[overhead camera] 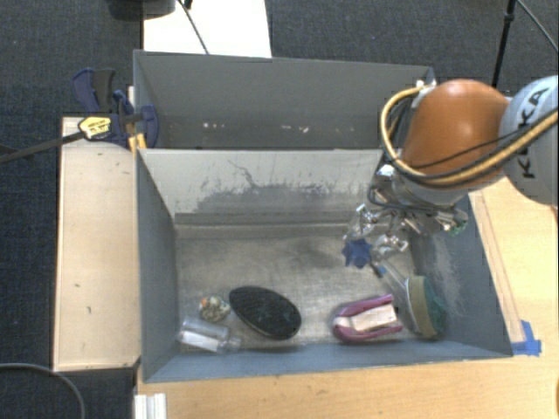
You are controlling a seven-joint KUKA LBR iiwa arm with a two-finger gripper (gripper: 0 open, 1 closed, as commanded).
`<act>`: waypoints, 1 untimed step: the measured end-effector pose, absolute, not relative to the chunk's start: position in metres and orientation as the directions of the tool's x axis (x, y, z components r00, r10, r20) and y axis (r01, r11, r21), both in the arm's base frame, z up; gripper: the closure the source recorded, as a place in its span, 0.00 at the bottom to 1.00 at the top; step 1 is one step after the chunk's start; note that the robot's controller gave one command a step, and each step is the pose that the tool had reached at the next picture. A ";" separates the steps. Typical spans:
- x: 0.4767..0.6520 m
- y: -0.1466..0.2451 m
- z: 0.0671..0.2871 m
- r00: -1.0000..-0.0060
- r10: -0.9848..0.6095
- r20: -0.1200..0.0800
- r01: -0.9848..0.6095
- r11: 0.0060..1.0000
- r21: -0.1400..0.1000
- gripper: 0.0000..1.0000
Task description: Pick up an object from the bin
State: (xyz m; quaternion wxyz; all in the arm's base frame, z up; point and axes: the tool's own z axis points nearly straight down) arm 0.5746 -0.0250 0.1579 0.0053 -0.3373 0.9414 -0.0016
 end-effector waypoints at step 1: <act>0.577 -0.013 0.238 -0.754 -0.657 -0.010 -0.657 0.754 -0.008 1.00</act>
Offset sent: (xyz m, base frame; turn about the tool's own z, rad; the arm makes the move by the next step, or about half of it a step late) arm 0.0003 0.0113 0.0751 -0.0342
